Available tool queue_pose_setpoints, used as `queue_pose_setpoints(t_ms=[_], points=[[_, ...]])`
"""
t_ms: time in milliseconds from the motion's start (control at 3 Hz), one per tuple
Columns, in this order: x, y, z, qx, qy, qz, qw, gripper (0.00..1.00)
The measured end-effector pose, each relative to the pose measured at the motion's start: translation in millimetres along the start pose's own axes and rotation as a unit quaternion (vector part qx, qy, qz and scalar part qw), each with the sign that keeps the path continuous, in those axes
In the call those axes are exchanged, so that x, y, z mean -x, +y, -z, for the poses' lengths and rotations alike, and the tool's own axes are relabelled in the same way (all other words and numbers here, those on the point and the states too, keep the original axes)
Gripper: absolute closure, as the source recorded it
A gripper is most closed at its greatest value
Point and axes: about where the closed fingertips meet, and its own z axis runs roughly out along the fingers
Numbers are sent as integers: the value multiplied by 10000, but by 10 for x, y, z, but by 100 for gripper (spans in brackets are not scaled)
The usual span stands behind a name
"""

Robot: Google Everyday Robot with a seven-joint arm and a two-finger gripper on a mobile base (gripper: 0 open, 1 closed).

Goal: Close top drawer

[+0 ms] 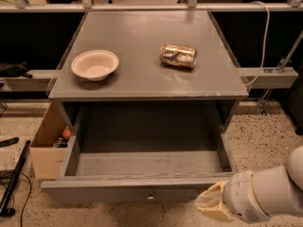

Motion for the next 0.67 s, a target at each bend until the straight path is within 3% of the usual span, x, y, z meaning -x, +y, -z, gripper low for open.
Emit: queue_pose_setpoints(t_ms=[667], points=[[-26, -74, -161, 72, 46, -68, 9999, 100]])
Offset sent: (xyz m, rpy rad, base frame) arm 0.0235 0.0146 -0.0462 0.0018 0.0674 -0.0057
